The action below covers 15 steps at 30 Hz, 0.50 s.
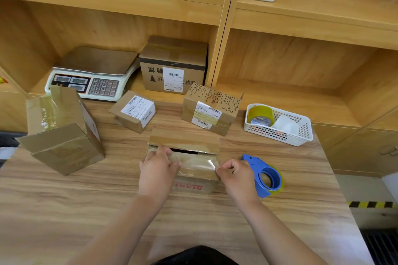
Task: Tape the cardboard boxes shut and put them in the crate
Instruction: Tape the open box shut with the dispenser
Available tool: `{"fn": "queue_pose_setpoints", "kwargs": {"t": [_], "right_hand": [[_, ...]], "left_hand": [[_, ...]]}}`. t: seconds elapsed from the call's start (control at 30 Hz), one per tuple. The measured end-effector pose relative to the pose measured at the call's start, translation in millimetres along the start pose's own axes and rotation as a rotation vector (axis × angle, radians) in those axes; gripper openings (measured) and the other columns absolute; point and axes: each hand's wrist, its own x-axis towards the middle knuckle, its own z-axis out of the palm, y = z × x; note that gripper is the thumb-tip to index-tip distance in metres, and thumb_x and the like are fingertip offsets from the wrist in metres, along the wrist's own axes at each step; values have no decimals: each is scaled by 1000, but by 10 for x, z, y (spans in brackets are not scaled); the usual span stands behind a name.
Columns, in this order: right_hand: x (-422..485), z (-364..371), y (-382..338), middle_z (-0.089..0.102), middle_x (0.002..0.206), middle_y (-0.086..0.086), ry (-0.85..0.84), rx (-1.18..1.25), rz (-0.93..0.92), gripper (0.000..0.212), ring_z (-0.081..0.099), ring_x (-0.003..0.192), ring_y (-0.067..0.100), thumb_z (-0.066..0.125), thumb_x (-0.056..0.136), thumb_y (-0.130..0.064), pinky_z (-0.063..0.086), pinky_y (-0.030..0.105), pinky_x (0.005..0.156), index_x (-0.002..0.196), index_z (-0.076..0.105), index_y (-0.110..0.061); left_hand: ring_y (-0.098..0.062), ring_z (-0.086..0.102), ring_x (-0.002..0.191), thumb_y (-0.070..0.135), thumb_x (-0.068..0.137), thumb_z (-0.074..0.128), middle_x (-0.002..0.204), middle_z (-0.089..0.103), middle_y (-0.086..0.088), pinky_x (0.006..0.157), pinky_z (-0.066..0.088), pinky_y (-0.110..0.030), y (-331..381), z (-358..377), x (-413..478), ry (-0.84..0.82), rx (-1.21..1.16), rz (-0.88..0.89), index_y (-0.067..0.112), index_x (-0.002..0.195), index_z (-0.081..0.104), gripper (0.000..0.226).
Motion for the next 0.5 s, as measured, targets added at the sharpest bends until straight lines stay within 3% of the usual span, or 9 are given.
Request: {"fn": "queue_pose_setpoints", "kwargs": {"t": [0.3, 0.5], "right_hand": [[-5, 35, 29, 62, 72, -11, 18, -1, -4, 18, 49, 91, 8, 69, 80, -13, 38, 23, 76, 64, 62, -16], [-2, 52, 53, 62, 74, -10, 34, -5, -22, 17, 49, 92, 7, 70, 80, -12, 36, 17, 73, 64, 62, -14]], "left_hand": [[-19, 53, 89, 28, 87, 64, 76, 60, 3, 85, 34, -29, -50, 48, -39, 79, 77, 125, 13, 113, 53, 32], [-24, 57, 92, 29, 87, 64, 82, 63, -2, 84, 38, -32, -98, 105, -22, 82, 171, 177, 12, 111, 56, 31]]}}
